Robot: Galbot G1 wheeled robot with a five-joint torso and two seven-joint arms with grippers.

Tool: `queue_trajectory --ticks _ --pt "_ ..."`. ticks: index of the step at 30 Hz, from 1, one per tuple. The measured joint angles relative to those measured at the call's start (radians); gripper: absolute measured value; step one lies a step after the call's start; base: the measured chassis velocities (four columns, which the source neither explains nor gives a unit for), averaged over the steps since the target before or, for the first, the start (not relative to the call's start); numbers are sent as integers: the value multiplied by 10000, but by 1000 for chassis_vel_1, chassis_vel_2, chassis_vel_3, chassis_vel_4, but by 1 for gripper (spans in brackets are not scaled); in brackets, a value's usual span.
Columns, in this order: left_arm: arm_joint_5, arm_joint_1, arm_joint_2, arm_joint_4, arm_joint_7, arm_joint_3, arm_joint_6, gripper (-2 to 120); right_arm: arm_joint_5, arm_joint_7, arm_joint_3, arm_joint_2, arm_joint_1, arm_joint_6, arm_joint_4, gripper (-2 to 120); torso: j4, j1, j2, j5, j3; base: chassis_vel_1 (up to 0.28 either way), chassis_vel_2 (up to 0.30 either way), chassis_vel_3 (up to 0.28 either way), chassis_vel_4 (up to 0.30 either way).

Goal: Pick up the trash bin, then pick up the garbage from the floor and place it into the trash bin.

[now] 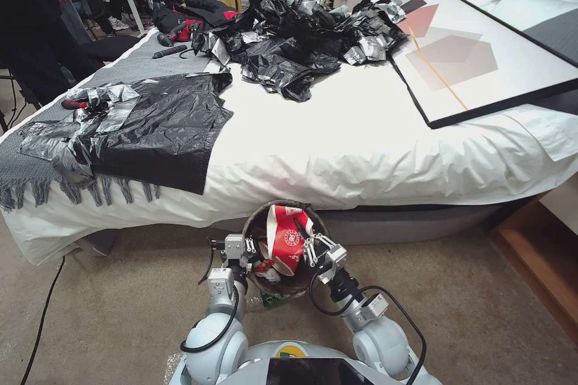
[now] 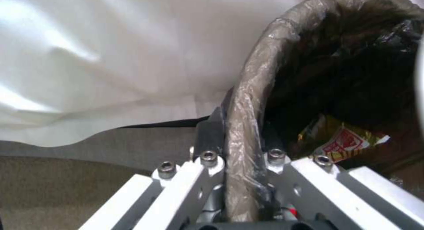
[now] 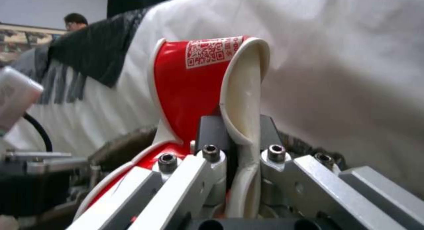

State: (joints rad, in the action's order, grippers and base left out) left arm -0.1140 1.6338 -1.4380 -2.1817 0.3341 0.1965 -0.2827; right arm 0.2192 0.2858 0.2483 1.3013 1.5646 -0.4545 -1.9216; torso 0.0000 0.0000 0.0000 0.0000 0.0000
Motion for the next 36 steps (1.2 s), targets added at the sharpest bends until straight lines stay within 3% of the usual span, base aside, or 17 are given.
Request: queue_trajectory --ticks 7,15,17,21,23,26,30,36 --pt "1 8 9 -1 0 -13 0 3 -355 -254 -97 19 -33 70 424 7 0 0 0 0 0 0 0 0 0" --pt "-1 10 14 -8 -1 -26 -4 3 -520 -330 -109 52 -41 91 580 38 0 0 0 0 0 0 0 0 0" --pt "-3 8 13 -8 -1 -27 -4 3 -526 -332 -109 53 -41 91 585 41 0 0 0 0 0 0 0 0 0" --pt "-6 7 14 -8 -3 -30 -7 3 -536 -334 -81 58 -48 91 593 61 0 0 0 0 0 0 0 0 0" --pt "-6 7 14 -7 -3 -30 -7 3 -536 -334 -79 59 -49 91 593 61 0 0 0 0 0 0 0 0 0" --pt "-6 7 14 -7 -3 -30 -7 3 -546 -334 -56 67 -40 88 593 78 -1 0 0 0 0 0 0 0 0" --pt "-7 9 14 -8 -2 -29 -8 3 -548 -334 -21 64 -26 83 552 92 0 0 0 0 0 0 0 0 0" --pt "-8 11 14 -14 -3 -27 -8 3 -550 -330 32 60 14 75 462 100 -1 0 0 0 0 0 0 0 0"
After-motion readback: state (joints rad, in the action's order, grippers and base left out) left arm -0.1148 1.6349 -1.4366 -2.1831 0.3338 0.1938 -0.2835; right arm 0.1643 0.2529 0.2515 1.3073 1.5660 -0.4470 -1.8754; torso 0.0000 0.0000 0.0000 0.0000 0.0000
